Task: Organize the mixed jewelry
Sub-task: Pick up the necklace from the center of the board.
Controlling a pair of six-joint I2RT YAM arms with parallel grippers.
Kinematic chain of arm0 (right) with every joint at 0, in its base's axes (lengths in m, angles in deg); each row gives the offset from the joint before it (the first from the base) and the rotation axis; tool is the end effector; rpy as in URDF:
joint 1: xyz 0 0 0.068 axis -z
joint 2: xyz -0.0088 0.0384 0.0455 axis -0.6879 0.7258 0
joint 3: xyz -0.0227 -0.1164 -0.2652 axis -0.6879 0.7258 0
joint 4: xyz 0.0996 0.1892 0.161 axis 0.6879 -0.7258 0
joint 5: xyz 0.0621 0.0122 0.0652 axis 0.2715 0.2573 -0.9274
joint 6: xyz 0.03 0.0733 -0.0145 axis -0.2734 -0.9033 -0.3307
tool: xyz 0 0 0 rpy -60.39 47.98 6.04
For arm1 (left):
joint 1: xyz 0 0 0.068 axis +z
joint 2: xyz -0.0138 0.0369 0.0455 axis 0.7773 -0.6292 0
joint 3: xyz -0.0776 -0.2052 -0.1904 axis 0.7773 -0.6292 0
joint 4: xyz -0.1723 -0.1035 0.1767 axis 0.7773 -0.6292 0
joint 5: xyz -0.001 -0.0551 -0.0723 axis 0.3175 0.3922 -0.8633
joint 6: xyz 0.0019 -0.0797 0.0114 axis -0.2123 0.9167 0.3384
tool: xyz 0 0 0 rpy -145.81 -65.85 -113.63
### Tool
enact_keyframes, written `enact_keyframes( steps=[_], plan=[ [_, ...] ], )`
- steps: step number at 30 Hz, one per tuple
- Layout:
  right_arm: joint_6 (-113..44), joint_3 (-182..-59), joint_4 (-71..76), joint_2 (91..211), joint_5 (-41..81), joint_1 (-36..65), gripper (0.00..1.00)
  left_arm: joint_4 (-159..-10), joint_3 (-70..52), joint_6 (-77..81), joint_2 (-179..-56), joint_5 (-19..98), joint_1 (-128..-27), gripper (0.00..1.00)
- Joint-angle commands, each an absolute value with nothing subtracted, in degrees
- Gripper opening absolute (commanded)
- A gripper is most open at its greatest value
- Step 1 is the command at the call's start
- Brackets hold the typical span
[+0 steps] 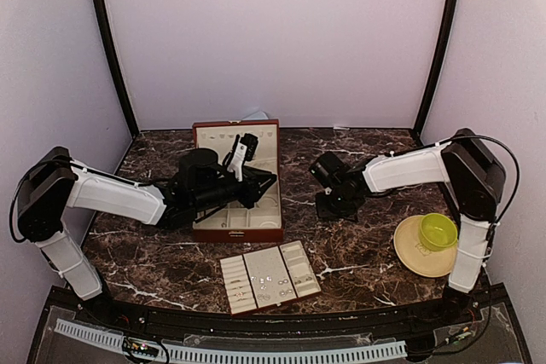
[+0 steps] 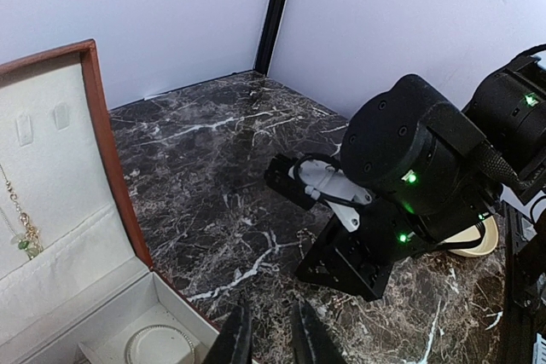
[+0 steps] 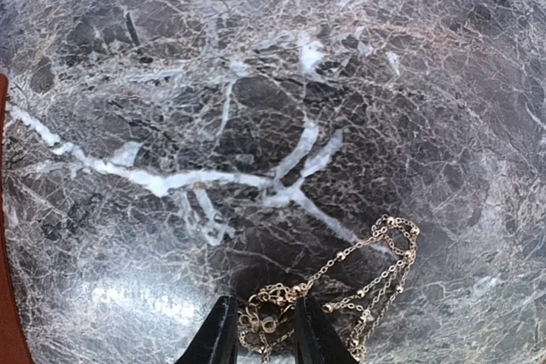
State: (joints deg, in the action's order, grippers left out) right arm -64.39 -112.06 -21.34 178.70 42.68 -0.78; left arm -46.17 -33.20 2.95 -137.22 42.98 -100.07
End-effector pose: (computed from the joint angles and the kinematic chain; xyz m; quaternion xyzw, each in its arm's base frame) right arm 0.2961 0.2636 0.1297 -0.0346 0.9698 0.0384 0.2385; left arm 0.2588 -0.3073 0.2362 0.2620 0.6970 -0.3673 0.5573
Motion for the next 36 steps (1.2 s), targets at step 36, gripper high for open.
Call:
enact_keyframes(
  steps=[36],
  plan=[
    [-63.52,-116.59,-23.36,184.43,46.6,-3.21,0.23,-44.5,-33.41,2.92,-134.93,42.78,-99.95,0.2]
  ],
)
